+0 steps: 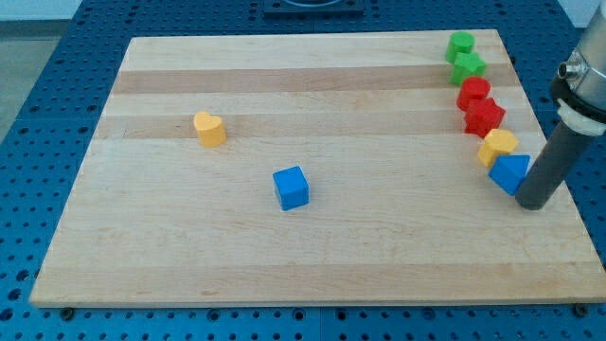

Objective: Slightly move the blue triangle below the yellow hexagon

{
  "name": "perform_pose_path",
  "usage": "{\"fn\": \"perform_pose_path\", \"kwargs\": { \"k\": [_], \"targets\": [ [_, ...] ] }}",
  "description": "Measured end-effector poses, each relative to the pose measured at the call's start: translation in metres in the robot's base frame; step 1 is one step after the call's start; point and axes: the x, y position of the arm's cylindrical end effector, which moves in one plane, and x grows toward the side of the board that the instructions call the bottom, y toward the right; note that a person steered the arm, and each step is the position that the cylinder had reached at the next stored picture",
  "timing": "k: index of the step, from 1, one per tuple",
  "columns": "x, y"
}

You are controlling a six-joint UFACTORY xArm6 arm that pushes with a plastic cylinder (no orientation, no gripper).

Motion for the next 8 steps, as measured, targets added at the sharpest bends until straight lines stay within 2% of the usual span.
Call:
{"fn": "perform_pose_path", "kwargs": {
  "k": [3, 5, 8],
  "targets": [
    [0.008, -0.017],
    [0.012, -0.062],
    [0.001, 0.03]
  ]
}}
